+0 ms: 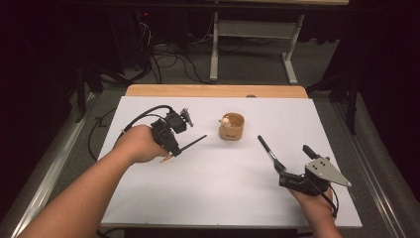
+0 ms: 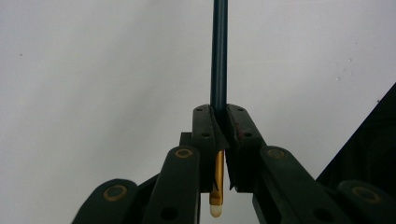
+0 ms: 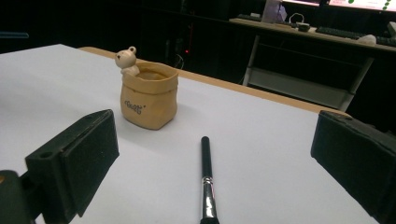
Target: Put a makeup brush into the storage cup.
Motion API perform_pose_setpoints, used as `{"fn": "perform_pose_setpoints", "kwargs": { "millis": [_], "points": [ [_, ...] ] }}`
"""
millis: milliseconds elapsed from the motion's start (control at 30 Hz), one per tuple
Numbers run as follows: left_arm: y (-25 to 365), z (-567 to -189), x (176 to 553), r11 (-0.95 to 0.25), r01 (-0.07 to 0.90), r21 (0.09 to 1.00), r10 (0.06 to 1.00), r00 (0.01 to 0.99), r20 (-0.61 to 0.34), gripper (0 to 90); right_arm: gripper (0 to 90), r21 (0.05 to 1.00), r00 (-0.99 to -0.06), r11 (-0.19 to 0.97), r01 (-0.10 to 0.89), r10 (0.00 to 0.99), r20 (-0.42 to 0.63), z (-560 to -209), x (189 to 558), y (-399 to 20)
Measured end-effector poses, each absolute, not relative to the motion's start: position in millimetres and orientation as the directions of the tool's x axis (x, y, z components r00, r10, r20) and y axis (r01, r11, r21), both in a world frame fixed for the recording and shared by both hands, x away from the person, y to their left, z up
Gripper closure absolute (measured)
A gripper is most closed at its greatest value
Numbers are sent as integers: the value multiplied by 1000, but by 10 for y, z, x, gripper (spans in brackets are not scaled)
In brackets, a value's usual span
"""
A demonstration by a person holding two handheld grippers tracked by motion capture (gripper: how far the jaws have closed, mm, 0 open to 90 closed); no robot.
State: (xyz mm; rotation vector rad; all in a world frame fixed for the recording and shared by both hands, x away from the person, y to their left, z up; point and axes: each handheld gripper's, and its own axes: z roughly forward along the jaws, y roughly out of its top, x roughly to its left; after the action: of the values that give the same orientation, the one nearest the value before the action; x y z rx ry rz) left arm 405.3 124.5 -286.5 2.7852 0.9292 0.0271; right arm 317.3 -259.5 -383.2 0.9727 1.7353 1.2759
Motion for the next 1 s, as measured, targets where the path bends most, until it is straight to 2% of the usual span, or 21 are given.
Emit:
{"fn": "perform_pose_setpoints", "kwargs": {
  "millis": [267,500,700,900,1000],
  "points": [
    [1185,-2913,4063,-791,577,202,581,813,-46,829,25,964,-410,209,162,903,-126,-3798,3231,-2609],
    [1153,-2900,4067,-798,569,197,571,819,-54,829,25,960,-401,244,138,900,-171,-3651,3360,-2588],
    [1139,-2841,4082,-801,565,198,566,823,-59,829,25,963,-388,231,135,907,-163,-3594,3510,-2564],
    [1082,-2886,4096,-812,553,186,553,831,-56,829,34,962,-374,242,124,910,-180,-3627,3629,-2527],
    [1029,-2915,4078,-832,521,193,521,852,-53,829,35,954,-365,256,154,912,-186,-3727,3677,-2525]
  ]
}}
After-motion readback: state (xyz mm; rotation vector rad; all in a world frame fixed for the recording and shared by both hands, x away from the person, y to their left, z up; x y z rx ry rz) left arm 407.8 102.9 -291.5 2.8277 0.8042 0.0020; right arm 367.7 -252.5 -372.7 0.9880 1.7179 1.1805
